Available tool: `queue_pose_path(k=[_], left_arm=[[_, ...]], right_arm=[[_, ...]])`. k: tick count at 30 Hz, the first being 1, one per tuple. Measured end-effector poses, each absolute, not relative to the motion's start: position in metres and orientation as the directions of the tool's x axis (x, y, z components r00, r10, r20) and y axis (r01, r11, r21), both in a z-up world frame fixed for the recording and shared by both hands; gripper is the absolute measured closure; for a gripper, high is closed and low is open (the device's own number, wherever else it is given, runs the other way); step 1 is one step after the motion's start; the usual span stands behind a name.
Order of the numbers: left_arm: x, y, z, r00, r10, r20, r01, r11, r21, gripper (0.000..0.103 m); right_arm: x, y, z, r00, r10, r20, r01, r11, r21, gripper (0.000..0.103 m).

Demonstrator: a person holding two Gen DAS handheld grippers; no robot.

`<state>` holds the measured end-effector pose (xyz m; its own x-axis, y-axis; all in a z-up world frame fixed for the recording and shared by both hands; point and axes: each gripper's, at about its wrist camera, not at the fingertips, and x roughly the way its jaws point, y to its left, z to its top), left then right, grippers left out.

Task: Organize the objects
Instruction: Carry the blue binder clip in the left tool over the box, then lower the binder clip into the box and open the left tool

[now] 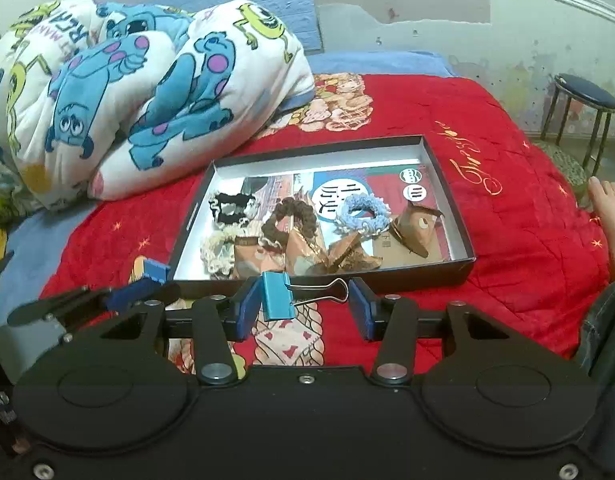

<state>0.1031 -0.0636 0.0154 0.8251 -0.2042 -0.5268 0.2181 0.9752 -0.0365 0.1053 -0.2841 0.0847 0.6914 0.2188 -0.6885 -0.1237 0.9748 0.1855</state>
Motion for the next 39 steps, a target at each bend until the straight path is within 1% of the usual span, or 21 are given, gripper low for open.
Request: queue_pose_path(k=[6,13,19,22,24,28,31,34,39], left_arm=[[0.107,-0.052,0.027,0.819,-0.231,-0.525,0.227,0.971,-0.073,0.082],[0.125,-0.052,0.042,0.861,-0.174,-0.478,0.204,0.979,0.010,0.082],[0.168,-0.059,0.049,0.863,-0.143,-0.485,0.175,0.984,0.021,0.082],[0.201,-0.065,0.051,0.845,-0.158,-0.511,0.179,0.984,-0.008,0.082],[0.223,-0.072,0.050,0.827,-0.165,-0.537,0.181,0.983,-0.024,0.082],[0.251,-0.095,0.041,0.801,-0.116,-0.588,0.177,0.983,0.047,0.082],[0.265,-0.105,0.033,0.772,-0.111,-0.626,0.178,0.983,0.044,0.082],[0.275,-0.114,0.025,0.757,-0.115,-0.643,0.191,0.980,0.049,0.082],[0.286,-0.128,0.018,0.744,-0.121,-0.657,0.206,0.977,0.053,0.082]], right_arm=[[0.118,-0.285,0.087,0.701,0.242,-0.671,-0.126,0.968,0.218,0.057],[0.151,-0.290,0.078,0.731,0.262,-0.630,-0.115,0.957,0.265,0.057],[0.189,-0.298,0.063,0.746,0.291,-0.600,-0.111,0.942,0.318,0.057],[0.217,-0.301,0.055,0.745,0.289,-0.601,-0.091,0.937,0.337,0.057],[0.238,-0.299,0.052,0.736,0.275,-0.618,-0.075,0.941,0.329,0.057],[0.280,-0.293,0.049,0.732,0.194,-0.654,-0.039,0.969,0.243,0.057],[0.302,-0.299,0.043,0.728,0.196,-0.657,-0.015,0.962,0.271,0.057],[0.316,-0.306,0.032,0.710,0.205,-0.673,0.006,0.955,0.297,0.057],[0.321,-0.310,0.013,0.694,0.187,-0.695,0.011,0.963,0.271,0.057]])
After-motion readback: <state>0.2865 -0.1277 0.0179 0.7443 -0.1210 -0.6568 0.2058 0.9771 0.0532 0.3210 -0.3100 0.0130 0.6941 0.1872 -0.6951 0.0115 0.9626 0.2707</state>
